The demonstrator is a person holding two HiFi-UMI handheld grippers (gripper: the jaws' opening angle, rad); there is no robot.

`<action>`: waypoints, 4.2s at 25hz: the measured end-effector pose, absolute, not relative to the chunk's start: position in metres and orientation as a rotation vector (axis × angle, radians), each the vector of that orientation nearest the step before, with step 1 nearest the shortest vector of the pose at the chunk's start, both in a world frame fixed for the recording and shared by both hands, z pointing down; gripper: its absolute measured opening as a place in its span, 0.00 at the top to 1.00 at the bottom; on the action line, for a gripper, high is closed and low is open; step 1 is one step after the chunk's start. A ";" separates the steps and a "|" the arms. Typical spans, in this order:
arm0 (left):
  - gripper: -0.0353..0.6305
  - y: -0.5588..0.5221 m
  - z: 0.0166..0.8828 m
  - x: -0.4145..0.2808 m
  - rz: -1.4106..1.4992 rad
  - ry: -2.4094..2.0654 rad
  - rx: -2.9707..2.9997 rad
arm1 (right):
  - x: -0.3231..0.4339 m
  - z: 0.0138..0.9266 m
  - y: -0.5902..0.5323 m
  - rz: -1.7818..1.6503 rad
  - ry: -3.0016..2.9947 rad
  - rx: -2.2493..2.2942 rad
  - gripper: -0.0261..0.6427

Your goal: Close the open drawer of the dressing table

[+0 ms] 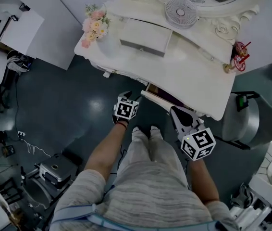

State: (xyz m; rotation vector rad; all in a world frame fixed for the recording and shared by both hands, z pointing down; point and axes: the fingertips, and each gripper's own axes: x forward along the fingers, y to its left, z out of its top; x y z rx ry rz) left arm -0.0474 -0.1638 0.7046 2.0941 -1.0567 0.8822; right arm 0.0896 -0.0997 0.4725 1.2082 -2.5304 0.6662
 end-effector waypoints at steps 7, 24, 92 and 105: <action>0.60 -0.130 0.699 -0.008 0.889 -1.002 2.123 | 0.110 0.468 -0.089 0.659 -2.532 1.224 0.94; 0.60 -0.071 0.721 0.079 0.936 -0.842 2.106 | 0.153 0.467 -0.080 0.665 -2.517 1.257 0.94; 0.74 -0.128 0.781 0.181 1.145 -0.641 2.192 | 0.253 0.487 -0.075 0.717 -2.320 1.505 0.94; 0.74 -0.132 0.784 0.187 1.186 -0.611 2.199 | 0.259 0.488 -0.078 0.720 -2.301 1.523 0.94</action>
